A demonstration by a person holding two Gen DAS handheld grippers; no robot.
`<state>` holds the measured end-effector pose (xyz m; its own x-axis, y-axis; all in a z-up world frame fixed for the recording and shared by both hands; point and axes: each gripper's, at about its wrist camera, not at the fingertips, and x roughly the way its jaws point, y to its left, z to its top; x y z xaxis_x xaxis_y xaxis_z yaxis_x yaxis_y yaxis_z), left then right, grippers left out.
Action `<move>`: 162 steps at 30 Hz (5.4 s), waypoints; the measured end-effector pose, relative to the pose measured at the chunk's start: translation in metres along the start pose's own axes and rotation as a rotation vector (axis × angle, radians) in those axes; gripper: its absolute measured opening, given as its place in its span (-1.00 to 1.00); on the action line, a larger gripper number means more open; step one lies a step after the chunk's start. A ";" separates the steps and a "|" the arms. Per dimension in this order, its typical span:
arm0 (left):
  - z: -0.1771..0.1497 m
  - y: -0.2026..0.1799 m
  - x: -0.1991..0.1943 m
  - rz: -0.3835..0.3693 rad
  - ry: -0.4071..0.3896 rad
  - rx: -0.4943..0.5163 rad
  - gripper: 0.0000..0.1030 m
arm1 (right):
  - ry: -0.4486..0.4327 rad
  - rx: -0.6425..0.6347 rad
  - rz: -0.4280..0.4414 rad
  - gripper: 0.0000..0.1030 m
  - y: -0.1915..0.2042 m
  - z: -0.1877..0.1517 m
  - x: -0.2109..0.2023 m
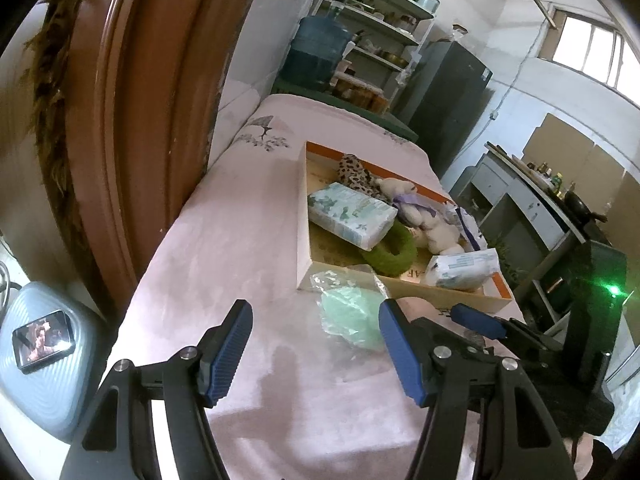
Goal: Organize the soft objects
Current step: 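Grasp the bagged green sponge with the left gripper while the right gripper grasps the beige egg sponge, then lift both sponges and carry them over the box lid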
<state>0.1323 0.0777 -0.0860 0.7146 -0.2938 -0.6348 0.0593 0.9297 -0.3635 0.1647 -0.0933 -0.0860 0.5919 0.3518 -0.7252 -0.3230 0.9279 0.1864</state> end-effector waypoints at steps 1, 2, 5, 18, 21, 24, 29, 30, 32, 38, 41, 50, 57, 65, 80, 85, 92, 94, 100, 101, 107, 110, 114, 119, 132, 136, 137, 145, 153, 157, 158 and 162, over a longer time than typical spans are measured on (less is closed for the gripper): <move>0.000 0.001 0.001 0.000 0.002 -0.001 0.27 | 0.004 -0.003 -0.002 0.59 0.000 0.001 0.003; 0.001 0.002 0.003 -0.001 0.006 -0.003 0.27 | 0.009 -0.005 -0.003 0.59 0.000 0.001 0.006; 0.001 0.002 0.007 -0.003 0.015 -0.005 0.27 | 0.018 0.004 0.004 0.59 -0.003 0.001 0.013; 0.000 -0.021 0.027 -0.039 0.055 0.038 0.27 | 0.043 0.066 0.060 -0.03 -0.016 -0.007 0.007; 0.000 -0.026 0.036 -0.047 0.082 0.040 0.27 | 0.034 0.071 0.047 -0.03 -0.020 -0.011 -0.003; 0.000 -0.029 0.047 -0.024 0.099 0.036 0.27 | 0.021 0.084 0.041 -0.03 -0.027 -0.016 -0.012; 0.001 -0.029 0.065 0.002 0.133 0.015 0.27 | 0.014 0.109 0.039 -0.03 -0.041 -0.021 -0.018; 0.000 -0.030 0.066 0.009 0.131 0.020 0.27 | 0.017 0.115 0.041 -0.03 -0.043 -0.022 -0.017; 0.001 -0.030 0.068 0.015 0.130 0.028 0.26 | 0.024 0.122 0.045 -0.03 -0.046 -0.023 -0.016; 0.001 -0.023 0.064 -0.003 0.113 -0.001 0.02 | 0.024 0.117 0.044 -0.03 -0.043 -0.025 -0.017; 0.000 -0.024 0.061 0.000 0.105 0.007 0.01 | 0.024 0.114 0.043 -0.03 -0.043 -0.025 -0.017; 0.003 -0.024 0.046 -0.017 0.073 -0.001 0.01 | 0.020 0.107 0.037 -0.03 -0.040 -0.024 -0.019; 0.009 -0.031 0.035 -0.033 0.047 0.013 0.01 | -0.005 0.097 0.039 -0.03 -0.036 -0.019 -0.030; 0.019 -0.040 0.028 -0.044 0.025 0.036 0.01 | -0.040 0.085 0.030 -0.03 -0.038 -0.011 -0.044; 0.043 -0.059 0.022 -0.064 -0.027 0.082 0.01 | -0.094 0.054 0.007 -0.03 -0.043 0.010 -0.063; 0.052 -0.065 0.019 -0.067 -0.047 0.102 0.01 | -0.114 0.044 -0.001 -0.03 -0.046 0.019 -0.069; 0.064 -0.074 0.014 -0.070 -0.080 0.135 0.01 | -0.142 0.029 -0.013 -0.03 -0.050 0.031 -0.077; 0.067 -0.076 0.013 -0.071 -0.088 0.145 0.01 | -0.149 0.027 -0.019 -0.03 -0.052 0.034 -0.079; 0.076 -0.083 0.016 -0.076 -0.097 0.161 0.01 | -0.177 0.012 -0.041 -0.03 -0.056 0.046 -0.087; 0.077 -0.083 0.017 -0.077 -0.096 0.161 0.01 | -0.181 0.012 -0.044 -0.03 -0.058 0.048 -0.088; 0.084 -0.090 0.022 -0.081 -0.091 0.172 0.01 | -0.193 0.004 -0.056 -0.03 -0.061 0.058 -0.090; 0.087 -0.094 0.025 -0.081 -0.092 0.179 0.01 | -0.197 -0.001 -0.060 -0.03 -0.063 0.063 -0.090; 0.092 -0.096 0.031 -0.083 -0.087 0.179 0.01 | -0.203 -0.002 -0.066 -0.03 -0.065 0.067 -0.090; 0.101 -0.095 0.038 -0.078 -0.089 0.174 0.01 | -0.211 0.009 -0.080 -0.03 -0.075 0.074 -0.087; 0.135 -0.083 0.061 -0.082 -0.103 0.100 0.01 | -0.214 0.033 -0.082 -0.03 -0.096 0.099 -0.067; 0.143 -0.081 0.071 -0.091 -0.098 0.077 0.01 | -0.194 0.016 -0.060 -0.03 -0.090 0.104 -0.053; 0.145 -0.080 0.073 -0.092 -0.094 0.076 0.01 | -0.187 0.009 -0.054 -0.03 -0.089 0.105 -0.050; 0.142 -0.081 0.104 -0.081 -0.031 0.081 0.01 | -0.108 -0.031 -0.027 -0.03 -0.076 0.098 -0.014; 0.132 -0.074 0.134 -0.063 0.033 0.071 0.01 | -0.074 -0.039 -0.020 -0.03 -0.076 0.095 0.007; 0.130 -0.072 0.141 -0.070 0.045 0.067 0.01 | -0.067 -0.038 -0.024 -0.03 -0.080 0.096 0.013; 0.130 -0.071 0.144 -0.072 0.050 0.067 0.01 | -0.065 -0.038 -0.026 -0.03 -0.081 0.096 0.014; 0.126 -0.067 0.152 -0.080 0.072 0.063 0.01 | -0.051 -0.041 -0.031 -0.03 -0.081 0.095 0.021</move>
<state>0.3252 -0.0011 -0.0725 0.6540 -0.3803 -0.6539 0.1594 0.9143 -0.3723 0.2736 -0.1496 -0.0538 0.6386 0.3293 -0.6956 -0.3327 0.9331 0.1363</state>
